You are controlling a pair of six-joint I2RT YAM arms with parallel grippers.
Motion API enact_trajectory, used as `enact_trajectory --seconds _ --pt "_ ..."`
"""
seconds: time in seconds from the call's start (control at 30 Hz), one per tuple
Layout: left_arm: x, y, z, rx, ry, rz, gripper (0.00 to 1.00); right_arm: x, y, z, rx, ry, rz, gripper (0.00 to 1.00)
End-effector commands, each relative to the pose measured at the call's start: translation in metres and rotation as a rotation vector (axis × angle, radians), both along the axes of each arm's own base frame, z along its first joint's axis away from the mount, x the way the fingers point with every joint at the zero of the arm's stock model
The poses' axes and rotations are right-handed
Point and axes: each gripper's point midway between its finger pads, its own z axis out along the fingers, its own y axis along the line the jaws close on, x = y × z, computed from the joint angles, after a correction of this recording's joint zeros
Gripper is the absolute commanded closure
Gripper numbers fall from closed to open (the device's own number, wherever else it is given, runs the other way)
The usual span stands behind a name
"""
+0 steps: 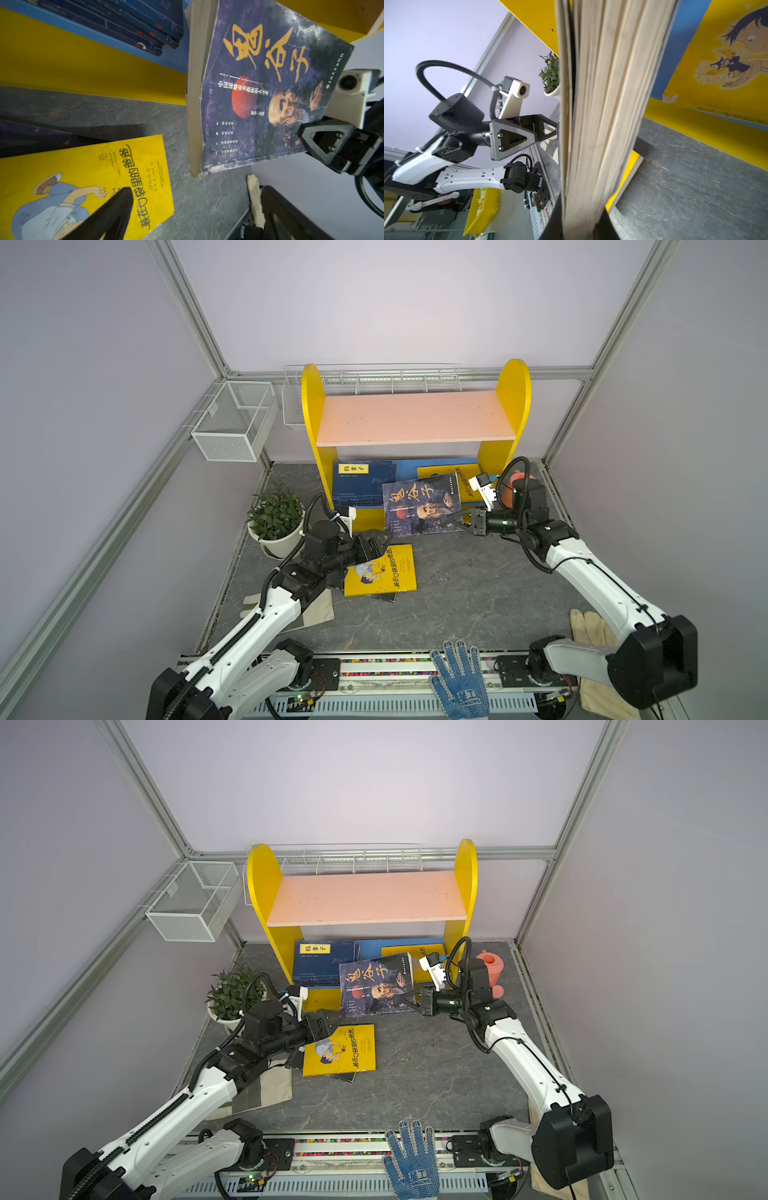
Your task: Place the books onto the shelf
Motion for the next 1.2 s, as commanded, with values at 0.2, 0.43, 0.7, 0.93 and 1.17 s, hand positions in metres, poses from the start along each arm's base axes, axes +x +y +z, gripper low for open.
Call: enact_trajectory --seconds 0.2,0.43,0.7,0.93,1.17 --pt "0.001 -0.018 0.032 -0.107 -0.113 -0.1 0.12 -0.02 0.008 0.043 0.139 -0.086 0.118 0.94" --pt "0.008 -0.028 0.045 -0.162 -0.136 -0.12 0.58 -0.02 0.009 0.042 0.142 -0.079 0.121 0.93" --pt "0.021 -0.026 0.054 -0.196 -0.171 -0.052 1.0 -0.007 0.002 0.019 0.048 -0.057 0.03 0.93" --pt "0.04 -0.041 0.07 -0.187 -0.247 0.026 1.0 0.023 -0.028 0.004 -0.139 -0.074 -0.223 0.53" --pt "0.072 -0.059 0.094 -0.223 -0.303 0.098 1.0 0.044 -0.109 -0.015 -0.437 -0.075 -0.652 0.4"
